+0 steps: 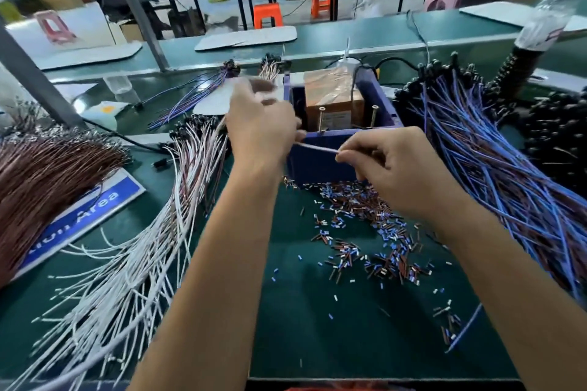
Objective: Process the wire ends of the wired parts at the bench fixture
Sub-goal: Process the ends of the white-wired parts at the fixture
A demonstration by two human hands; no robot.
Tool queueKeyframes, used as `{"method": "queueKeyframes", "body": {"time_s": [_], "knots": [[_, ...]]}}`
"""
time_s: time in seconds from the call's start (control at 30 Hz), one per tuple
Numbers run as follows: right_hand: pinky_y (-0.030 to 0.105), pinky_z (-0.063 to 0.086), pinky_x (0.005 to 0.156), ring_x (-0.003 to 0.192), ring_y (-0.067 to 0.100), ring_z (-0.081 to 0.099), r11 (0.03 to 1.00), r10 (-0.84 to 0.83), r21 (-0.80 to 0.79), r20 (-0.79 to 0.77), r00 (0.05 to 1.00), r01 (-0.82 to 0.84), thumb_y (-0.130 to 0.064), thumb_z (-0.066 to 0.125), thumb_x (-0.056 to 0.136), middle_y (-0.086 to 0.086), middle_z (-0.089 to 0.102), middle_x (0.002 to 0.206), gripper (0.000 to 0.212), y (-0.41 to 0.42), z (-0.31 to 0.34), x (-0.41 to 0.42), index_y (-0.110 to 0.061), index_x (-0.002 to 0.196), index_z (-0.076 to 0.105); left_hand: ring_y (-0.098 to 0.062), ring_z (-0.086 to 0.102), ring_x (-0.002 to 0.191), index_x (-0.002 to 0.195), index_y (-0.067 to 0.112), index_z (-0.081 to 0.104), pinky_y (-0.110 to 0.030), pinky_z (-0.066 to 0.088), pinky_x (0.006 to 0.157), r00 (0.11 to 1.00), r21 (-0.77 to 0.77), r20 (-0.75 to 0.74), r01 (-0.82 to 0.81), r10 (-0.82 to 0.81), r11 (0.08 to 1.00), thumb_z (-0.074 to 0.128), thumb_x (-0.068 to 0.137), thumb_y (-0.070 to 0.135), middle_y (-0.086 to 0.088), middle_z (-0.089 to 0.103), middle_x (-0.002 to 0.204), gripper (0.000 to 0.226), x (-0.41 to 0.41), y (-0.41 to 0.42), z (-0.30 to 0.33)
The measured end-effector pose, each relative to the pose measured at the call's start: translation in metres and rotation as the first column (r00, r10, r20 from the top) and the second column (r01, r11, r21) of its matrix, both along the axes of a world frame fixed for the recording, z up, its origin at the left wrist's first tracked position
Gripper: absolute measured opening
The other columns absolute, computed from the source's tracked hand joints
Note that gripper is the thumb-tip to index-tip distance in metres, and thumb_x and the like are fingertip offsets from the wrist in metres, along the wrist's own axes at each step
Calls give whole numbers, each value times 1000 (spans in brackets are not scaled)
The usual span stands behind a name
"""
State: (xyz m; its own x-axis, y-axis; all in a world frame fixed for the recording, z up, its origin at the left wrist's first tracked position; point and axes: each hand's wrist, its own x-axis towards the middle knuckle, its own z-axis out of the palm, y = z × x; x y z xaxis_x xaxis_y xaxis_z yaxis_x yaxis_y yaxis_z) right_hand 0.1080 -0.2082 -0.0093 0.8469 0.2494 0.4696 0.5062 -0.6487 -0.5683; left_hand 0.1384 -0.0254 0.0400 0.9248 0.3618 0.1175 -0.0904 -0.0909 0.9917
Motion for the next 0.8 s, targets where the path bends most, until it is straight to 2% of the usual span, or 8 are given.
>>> {"method": "queueKeyframes", "body": {"time_s": [0.1,0.23,0.4,0.53,0.6,0.7,0.77,0.8], "knots": [[29,42,60,58,3,52,991,16,-131,-70,997,-25,-29,70,99,-13,65,68,12,-2,-6,2,-24,93,80,-18,61,41,105,11,52,-29,54,50,985,-28,-161,53,-57,998,45,91,-16,-18,62,89,32,3,11,-16],[34,53,66,65,7,58,976,36,-209,-103,994,-57,-37,70,98,-16,66,70,15,4,-12,1,-27,90,79,-16,59,37,98,17,39,-24,49,40,965,-155,-262,-34,-8,987,49,91,-16,-22,55,101,36,-2,29,-43],[32,48,67,73,11,61,948,59,-303,-138,989,-99,-40,68,98,-13,70,76,16,15,-22,2,-29,92,79,-14,64,44,121,23,30,-20,45,39,947,-265,-321,-122,32,956,46,94,-18,-24,59,114,52,-6,47,-76],[34,52,71,76,13,64,966,22,-255,-90,996,-44,-39,70,98,-11,74,80,16,17,-28,7,-28,91,79,-20,73,58,125,23,27,-24,59,58,977,-416,-188,-175,104,892,34,89,-28,-26,62,120,64,-5,50,-69],[36,54,71,75,12,65,976,4,-218,-50,999,-14,-38,71,97,-11,75,80,14,18,-31,10,-28,91,80,-23,75,65,118,20,30,-29,63,73,984,-462,-54,-177,172,869,37,92,-26,-24,70,113,54,-15,33,-65],[40,57,73,79,11,68,985,29,-169,-37,999,-35,-33,74,96,-10,76,84,12,20,-38,13,-25,93,81,-28,77,73,110,14,42,-27,61,70,943,-487,205,-136,264,863,47,102,-10,-16,77,100,26,-32,-1,-66],[41,56,73,80,11,70,994,55,-92,1,998,-54,-30,73,97,-9,77,86,12,18,-44,14,-21,94,81,-28,77,72,110,7,50,-27,60,64,929,-481,264,-106,259,870,52,107,9,-11,79,96,4,-33,-13,-64],[41,56,73,80,11,70,997,54,-56,34,998,-52,-29,73,97,-9,77,86,13,16,-45,14,-19,95,81,-26,76,68,108,6,53,-29,60,61,933,-449,238,-140,269,883,54,108,19,-9,79,92,13,-32,-15,-65]]}}
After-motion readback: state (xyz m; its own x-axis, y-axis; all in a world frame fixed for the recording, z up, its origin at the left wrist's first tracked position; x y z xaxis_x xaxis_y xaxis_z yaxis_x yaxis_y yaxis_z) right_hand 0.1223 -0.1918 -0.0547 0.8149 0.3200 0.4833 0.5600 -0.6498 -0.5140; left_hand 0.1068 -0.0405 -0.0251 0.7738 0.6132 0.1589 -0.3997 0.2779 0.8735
